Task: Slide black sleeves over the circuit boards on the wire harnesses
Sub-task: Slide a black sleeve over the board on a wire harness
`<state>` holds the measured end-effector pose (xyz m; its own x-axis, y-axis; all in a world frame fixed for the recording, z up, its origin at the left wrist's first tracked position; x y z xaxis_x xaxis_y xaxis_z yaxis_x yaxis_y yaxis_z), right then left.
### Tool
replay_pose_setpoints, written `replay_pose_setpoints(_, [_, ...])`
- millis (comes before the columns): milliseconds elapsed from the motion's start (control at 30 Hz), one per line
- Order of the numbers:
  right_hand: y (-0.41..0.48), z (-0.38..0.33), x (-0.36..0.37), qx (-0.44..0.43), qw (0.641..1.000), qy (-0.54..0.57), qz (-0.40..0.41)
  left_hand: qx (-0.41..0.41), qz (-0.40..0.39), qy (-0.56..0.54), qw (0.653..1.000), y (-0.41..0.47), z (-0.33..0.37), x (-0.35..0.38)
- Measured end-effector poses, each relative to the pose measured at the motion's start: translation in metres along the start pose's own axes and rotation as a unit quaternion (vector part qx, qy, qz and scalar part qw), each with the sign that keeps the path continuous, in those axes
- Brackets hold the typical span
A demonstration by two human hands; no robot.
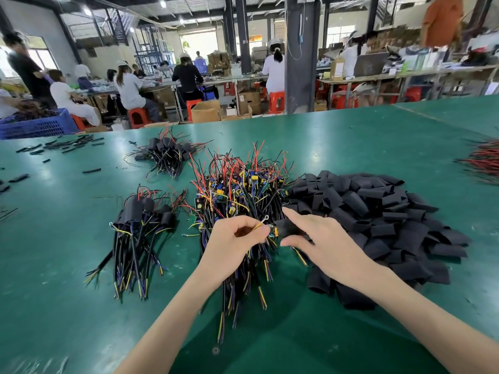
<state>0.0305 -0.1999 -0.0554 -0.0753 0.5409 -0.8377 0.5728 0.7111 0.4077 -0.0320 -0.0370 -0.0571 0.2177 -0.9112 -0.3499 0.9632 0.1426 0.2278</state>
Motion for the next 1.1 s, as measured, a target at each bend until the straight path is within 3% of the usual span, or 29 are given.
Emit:
replay_pose_setpoints(333, [-0.002,-0.002,0.012,0.023,0.998,-0.045,-0.045,0.006,0.017,0.018,1.000,0.001,-0.003,0.005])
replay_pose_setpoints(467, [-0.003,-0.003,0.011,0.004,1.000,-0.022,-0.016,0.022,0.025,0.044,0.998,0.001,0.002,0.001])
replay_pose_setpoints(567, [-0.002,0.003,0.001,-0.003,0.997,-0.058,0.042,0.075,0.135,0.088,0.984,0.002,0.008,-0.025])
replay_pose_setpoints(700, [0.000,0.026,-0.011,0.090,0.987,-0.100,0.089,0.119,0.330,0.121,0.929,0.002,0.002,-0.081])
replay_pose_setpoints(767, [0.000,0.037,-0.014,0.144,0.978,-0.121,0.089,0.074,0.385,0.213,0.895,0.002,-0.013,-0.106])
replay_pose_setpoints(833, [-0.001,0.045,-0.014,0.184,0.970,-0.141,0.072,-0.027,0.406,0.303,0.862,0.000,-0.033,-0.126])
replay_pose_setpoints(967, [-0.003,0.055,-0.012,0.226,0.957,-0.176,0.035,-0.210,0.358,0.396,0.819,-0.009,-0.064,-0.139])
replay_pose_setpoints(1100, [-0.004,0.060,-0.011,0.251,0.947,-0.202,0.007,-0.222,0.358,0.415,0.806,-0.006,-0.055,-0.127])
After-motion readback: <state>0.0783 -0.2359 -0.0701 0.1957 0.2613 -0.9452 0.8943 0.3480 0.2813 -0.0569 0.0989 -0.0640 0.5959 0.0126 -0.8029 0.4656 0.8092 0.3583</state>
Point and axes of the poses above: each hand's wrist, its own y-axis towards the middle knuckle, its own x-axis out of the palm, z = x × y, the point moved 3 cm from there along y, towards the middle knuckle, and after that the axes turned 6 degrees about -z, right-handed, at the moved point
